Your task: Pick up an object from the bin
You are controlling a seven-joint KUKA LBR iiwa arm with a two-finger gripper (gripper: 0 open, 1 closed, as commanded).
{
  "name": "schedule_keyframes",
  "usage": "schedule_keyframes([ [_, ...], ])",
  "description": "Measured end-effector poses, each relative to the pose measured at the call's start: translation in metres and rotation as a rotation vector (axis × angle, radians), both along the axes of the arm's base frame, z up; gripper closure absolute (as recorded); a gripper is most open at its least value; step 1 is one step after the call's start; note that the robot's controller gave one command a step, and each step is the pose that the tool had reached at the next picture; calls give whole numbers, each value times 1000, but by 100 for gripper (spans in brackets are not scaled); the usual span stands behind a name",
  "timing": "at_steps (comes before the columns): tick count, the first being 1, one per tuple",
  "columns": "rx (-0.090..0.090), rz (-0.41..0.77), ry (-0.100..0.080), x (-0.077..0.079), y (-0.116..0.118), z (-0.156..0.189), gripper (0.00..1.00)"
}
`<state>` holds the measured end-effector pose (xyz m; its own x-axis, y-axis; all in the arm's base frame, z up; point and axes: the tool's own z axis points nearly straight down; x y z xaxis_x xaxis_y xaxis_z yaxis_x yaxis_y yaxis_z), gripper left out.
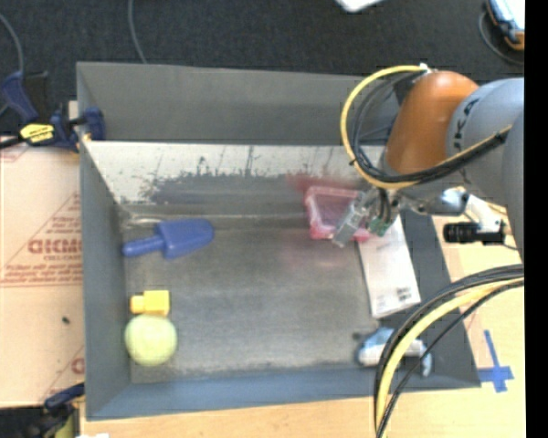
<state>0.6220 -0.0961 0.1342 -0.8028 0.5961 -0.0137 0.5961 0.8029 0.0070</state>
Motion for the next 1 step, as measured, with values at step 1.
schedule_keyframes([
  [1,-1,1,-4,1,0,4,100],
])
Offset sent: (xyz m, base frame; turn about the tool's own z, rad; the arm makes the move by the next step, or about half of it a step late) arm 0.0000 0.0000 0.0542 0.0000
